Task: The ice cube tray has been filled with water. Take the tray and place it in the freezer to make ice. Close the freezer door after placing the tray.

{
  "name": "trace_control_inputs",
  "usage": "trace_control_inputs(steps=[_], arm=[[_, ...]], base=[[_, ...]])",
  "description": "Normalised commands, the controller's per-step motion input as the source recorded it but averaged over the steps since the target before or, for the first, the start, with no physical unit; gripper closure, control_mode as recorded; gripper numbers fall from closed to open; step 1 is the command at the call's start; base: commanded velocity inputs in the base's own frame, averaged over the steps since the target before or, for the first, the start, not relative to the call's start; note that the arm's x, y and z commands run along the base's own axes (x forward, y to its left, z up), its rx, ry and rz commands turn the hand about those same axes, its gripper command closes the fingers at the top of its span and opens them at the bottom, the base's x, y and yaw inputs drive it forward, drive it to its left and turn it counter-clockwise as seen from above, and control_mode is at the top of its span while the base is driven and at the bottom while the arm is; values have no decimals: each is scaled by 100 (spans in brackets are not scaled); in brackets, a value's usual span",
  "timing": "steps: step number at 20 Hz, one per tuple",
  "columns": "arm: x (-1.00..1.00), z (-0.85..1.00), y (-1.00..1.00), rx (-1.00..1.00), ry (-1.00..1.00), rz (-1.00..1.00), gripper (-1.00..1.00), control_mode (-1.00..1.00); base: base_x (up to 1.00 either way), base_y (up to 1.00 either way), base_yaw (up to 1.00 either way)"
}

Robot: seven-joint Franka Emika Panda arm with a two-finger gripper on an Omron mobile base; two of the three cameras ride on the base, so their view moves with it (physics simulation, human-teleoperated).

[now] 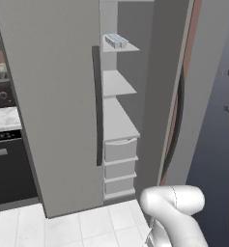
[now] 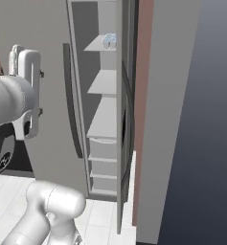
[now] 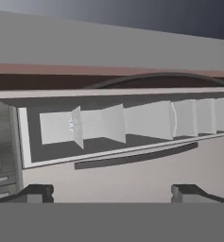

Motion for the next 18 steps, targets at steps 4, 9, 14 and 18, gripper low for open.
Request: trace_control_inputs(steps=[4,9,14,18], arm=[[3,-12,-55,0,0,8,-100,-100],[23,-18,-55,0,0,12,-100,-100],[40,-25,-47,0,0,15,-100,-100],[70,-32,-28,0,1,22,-100,-100]], base=[[0,0,0],[0,0,0],[0,0,0],[0,0,0]])
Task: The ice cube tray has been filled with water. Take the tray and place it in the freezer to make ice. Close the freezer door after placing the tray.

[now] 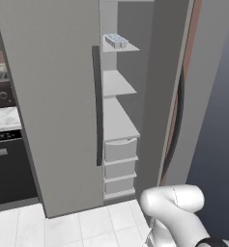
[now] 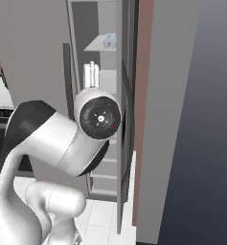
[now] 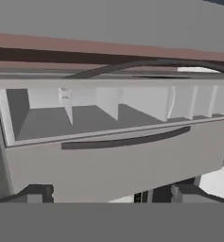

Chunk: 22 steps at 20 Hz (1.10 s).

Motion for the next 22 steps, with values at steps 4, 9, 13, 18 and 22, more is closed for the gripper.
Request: trace_control_inputs(steps=[4,9,13,18,22], arm=[[79,-46,-43,-1,0,28,-100,-100],[47,-37,-17,-2,0,23,-100,-100],[28,-10,-1,0,0,7,-100,-100],[22,0,0,0,0,0,100,-100],[38,-10,0,0,0,0,100,-100]], base=[[0,0,0],[0,0,0],[0,0,0],[0,0,0],[0,0,0]])
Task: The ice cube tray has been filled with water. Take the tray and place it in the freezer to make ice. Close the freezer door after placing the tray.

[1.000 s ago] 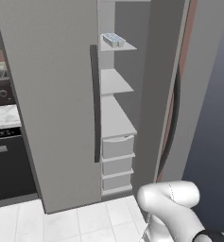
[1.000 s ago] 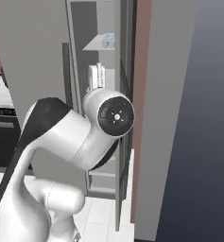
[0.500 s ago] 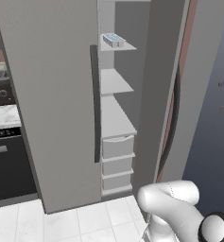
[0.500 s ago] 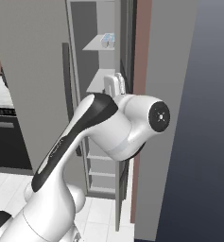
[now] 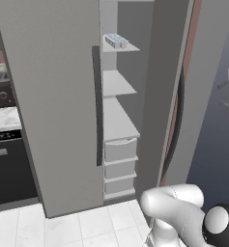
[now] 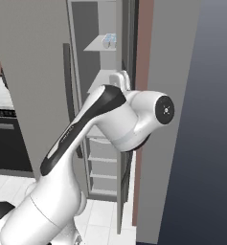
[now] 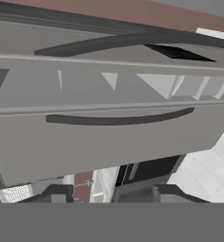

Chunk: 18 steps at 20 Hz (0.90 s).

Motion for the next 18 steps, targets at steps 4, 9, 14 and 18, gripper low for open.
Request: trace_control_inputs(steps=[4,9,14,18], arm=[[40,-23,-2,0,2,1,100,-100],[43,-34,-5,0,0,2,100,-100],[29,-41,-26,0,0,7,100,-100],[10,-28,-29,0,0,8,100,-100]], base=[[0,0,0],[0,0,0],[0,0,0],[0,0,0]])
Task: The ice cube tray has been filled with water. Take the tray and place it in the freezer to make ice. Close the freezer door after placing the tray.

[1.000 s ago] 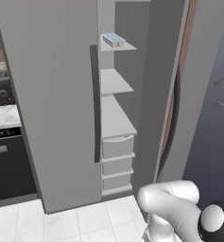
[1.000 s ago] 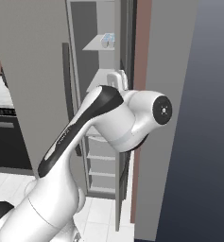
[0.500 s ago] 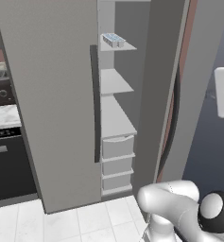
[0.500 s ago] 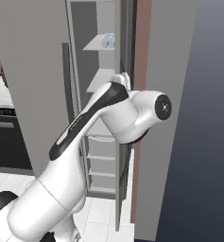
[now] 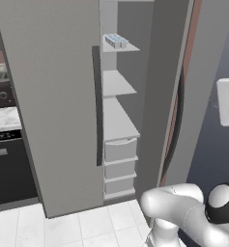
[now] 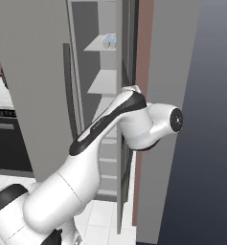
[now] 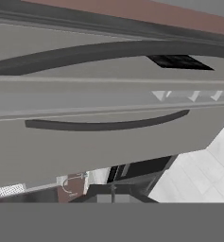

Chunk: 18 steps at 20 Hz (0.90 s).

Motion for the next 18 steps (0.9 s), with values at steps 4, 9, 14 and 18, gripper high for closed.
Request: trace_control_inputs(steps=[4,9,14,18], arm=[[43,-23,-8,0,0,6,100,-100],[59,-25,0,0,0,5,100,-100],[31,-24,-18,0,0,6,100,-100],[17,-22,-28,0,0,6,100,-100]], base=[[0,0,0],[0,0,0],[0,0,0],[0,0,0]])
